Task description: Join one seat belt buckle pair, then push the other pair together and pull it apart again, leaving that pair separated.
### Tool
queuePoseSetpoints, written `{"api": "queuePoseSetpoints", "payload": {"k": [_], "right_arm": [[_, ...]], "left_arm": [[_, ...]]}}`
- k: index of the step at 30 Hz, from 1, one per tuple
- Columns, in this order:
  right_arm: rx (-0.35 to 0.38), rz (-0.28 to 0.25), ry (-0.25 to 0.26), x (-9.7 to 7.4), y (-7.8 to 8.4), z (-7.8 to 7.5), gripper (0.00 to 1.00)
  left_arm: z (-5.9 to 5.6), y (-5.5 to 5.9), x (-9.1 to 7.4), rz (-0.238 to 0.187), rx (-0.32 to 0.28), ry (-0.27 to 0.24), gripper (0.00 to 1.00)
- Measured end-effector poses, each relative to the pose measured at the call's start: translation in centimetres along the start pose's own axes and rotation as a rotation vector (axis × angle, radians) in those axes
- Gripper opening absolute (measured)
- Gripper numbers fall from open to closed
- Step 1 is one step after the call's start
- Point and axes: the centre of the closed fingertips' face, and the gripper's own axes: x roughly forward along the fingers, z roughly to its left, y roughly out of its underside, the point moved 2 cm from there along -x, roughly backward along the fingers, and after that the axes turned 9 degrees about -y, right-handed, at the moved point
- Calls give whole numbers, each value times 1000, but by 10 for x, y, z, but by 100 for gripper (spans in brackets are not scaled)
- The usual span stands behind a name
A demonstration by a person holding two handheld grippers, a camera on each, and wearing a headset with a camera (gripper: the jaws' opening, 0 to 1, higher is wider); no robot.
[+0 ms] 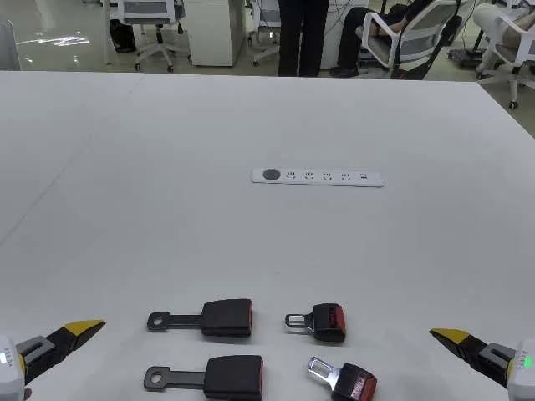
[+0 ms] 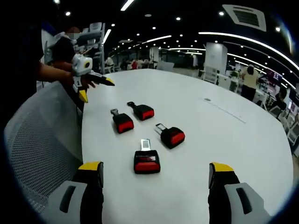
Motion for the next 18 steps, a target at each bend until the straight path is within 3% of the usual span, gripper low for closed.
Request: {"api": "queuePoseSetpoints", "payload": {"k": [18], "right_arm": [[-7,8,-1,0,-2,-1,93]], "left_arm": [[0,-2,2,3,6,4,100]]}}
